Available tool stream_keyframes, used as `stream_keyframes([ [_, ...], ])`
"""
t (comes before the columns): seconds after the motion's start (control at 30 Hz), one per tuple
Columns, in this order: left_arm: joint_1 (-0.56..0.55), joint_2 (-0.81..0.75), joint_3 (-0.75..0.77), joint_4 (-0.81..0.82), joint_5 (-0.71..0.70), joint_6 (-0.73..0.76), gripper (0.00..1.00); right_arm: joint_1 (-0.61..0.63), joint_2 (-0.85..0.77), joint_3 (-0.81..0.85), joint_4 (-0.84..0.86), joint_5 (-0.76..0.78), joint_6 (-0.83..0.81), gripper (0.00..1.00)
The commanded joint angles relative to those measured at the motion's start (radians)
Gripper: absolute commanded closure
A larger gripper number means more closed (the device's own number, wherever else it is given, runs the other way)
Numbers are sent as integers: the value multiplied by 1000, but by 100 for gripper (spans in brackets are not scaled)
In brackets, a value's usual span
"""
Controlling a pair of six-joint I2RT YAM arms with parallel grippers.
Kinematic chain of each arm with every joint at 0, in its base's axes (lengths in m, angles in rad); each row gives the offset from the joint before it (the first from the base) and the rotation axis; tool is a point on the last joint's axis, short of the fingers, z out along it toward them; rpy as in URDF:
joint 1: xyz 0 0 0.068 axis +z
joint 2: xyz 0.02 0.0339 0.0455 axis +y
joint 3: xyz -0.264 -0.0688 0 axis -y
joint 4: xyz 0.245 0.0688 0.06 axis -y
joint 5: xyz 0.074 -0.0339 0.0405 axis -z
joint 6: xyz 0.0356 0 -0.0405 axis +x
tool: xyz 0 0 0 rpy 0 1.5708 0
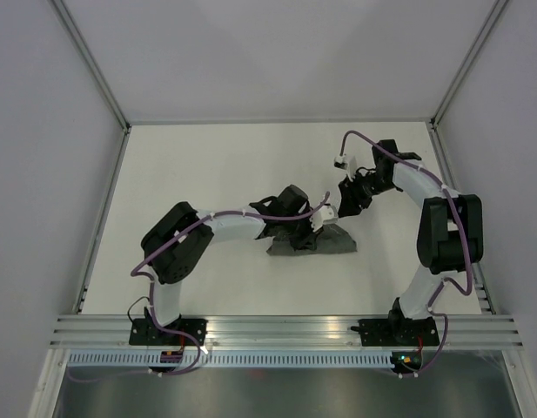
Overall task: Fold the napkin, place the utensils inside, and roll it up
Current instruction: Roll the napkin with the utensil
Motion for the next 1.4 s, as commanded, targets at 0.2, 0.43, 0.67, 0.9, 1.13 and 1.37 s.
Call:
stream_keyframes([
  [0.2, 84, 95, 7, -147, 246, -162, 98, -3, -290, -218, 183, 14, -49, 49],
  [0.43, 104, 140, 27, -153, 302, -199, 98, 26, -373, -315, 156, 6, -175, 49],
  [0.67, 118, 157, 43, -157, 336, -213, 98, 195, -482, -502, 321, 127, -161, 48],
  [0.9, 130, 180, 49, -165, 344, -228, 98, 324, -548, -599, 433, 188, -124, 46],
  [1.13, 145, 201, 69, -168, 373, -254, 98, 425, -550, -654, 527, 268, -92, 44],
  [1.37, 153, 224, 79, -173, 390, -262, 98, 490, -493, -662, 575, 317, -75, 43],
])
